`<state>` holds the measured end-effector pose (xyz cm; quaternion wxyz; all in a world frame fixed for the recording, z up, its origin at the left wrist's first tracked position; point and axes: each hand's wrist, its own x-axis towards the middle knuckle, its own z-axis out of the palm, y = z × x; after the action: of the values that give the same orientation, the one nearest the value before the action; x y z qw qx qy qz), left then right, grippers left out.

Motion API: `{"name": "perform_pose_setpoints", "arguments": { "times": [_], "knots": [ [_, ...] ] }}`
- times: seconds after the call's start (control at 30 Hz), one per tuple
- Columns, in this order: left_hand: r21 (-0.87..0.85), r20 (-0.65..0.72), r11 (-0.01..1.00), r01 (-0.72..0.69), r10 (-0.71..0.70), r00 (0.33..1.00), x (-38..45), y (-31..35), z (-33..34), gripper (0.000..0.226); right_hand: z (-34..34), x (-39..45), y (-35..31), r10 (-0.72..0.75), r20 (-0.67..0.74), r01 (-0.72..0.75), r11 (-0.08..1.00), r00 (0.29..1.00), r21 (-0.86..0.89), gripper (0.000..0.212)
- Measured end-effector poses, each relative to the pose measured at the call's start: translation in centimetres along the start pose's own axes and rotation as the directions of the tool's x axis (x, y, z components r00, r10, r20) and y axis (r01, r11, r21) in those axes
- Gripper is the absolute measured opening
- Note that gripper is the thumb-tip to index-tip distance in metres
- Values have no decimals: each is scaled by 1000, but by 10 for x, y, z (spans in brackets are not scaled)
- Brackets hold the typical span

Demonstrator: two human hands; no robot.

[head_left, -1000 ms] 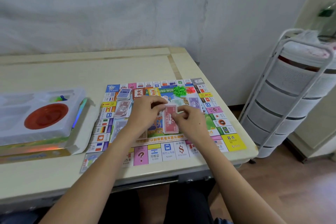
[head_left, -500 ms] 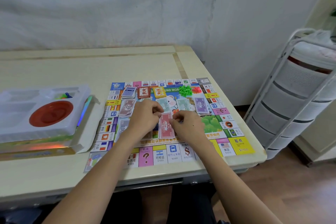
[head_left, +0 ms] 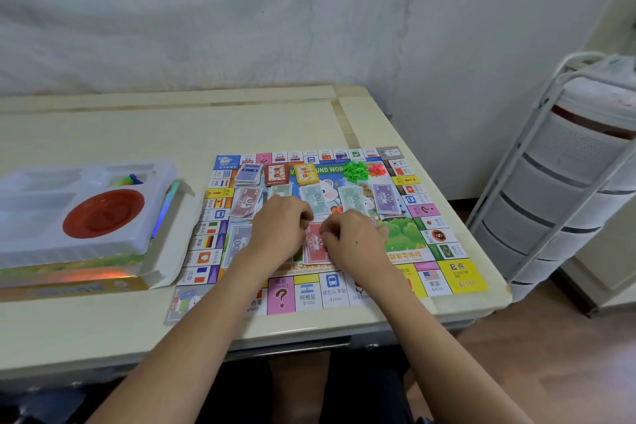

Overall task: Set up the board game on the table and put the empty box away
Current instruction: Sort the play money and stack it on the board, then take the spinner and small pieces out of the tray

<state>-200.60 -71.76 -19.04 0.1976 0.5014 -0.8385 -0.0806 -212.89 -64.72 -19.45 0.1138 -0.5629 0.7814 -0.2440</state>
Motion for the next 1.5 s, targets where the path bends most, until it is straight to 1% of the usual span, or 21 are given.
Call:
{"name": "perform_pose_setpoints", "arguments": {
  "times": [0.07,0.2,0.37,0.5,0.53,0.6,0.67,0.73,0.83,0.9,0.93,0.97,1.03,1.07,1.13,1.2,1.27,1.33,1.4,1.5],
  "knots": [
    [33,2,999,-19,19,1000,0,-1,2,19,-2,-1,-1,-17,5,18,1000,1000,-15,24],
    [12,-3,1000,-23,23,1000,0,-2,2,13,-4,-2,-1,-51,11,51,997,999,-54,25],
    [3,4,999,-49,49,999,0,-2,-1,12,-7,-3,-4,-70,31,73,989,997,-127,27],
    [-62,10,996,-57,58,998,-2,-3,-4,13,-14,-1,-8,-66,95,82,981,993,-174,29],
    [-87,-10,994,-60,59,998,-3,-3,-8,15,-17,-1,-10,-59,91,74,983,994,-170,28],
    [-128,-67,990,-57,49,997,-4,-7,-18,18,-22,1,-16,-54,30,58,983,998,-174,29],
    [-168,-123,984,-67,47,991,-5,-16,-31,19,-27,2,-27,-92,-34,83,973,995,-215,31],
    [-179,-156,980,-84,56,986,-11,-27,-46,18,-26,4,-41,-145,-36,137,976,989,-167,31],
    [-181,-211,979,-91,52,976,-24,-53,-70,17,-12,10,-71,-248,24,246,967,969,59,26],
    [-151,-249,987,-52,13,968,-37,-75,-90,16,1,11,-96,-329,66,316,936,942,156,24],
    [-132,-271,991,3,-39,962,-47,-97,-106,15,13,12,-120,-375,91,354,916,922,191,24],
    [-142,-283,989,33,-73,956,-50,-105,-112,15,16,12,-128,-381,101,353,910,919,217,24],
    [-137,-320,979,149,-186,929,-66,-138,-134,15,31,12,-162,-409,112,367,889,906,273,23],
    [-118,-343,971,210,-238,909,-74,-155,-143,15,40,14,-179,-410,111,363,883,905,297,22],
    [-33,-382,953,302,-291,877,-81,-184,-153,18,56,22,-207,-389,104,336,881,915,332,21],
    [83,-338,913,400,-352,873,-85,-201,-155,23,71,32,-229,-351,111,295,892,930,343,30],
    [157,-269,874,459,-409,872,-87,-208,-150,28,81,39,-244,-321,145,267,914,936,305,41],
    [184,-256,862,471,-421,870,-88,-212,-145,29,88,44,-254,-303,194,257,939,933,229,48],
    [205,-272,857,472,-413,869,-87,-213,-141,29,89,45,-260,-297,229,265,951,927,160,43],
    [198,-276,856,477,-419,865,-85,-215,-137,27,89,45,-264,-314,216,308,949,924,62,25]
  ]
}}
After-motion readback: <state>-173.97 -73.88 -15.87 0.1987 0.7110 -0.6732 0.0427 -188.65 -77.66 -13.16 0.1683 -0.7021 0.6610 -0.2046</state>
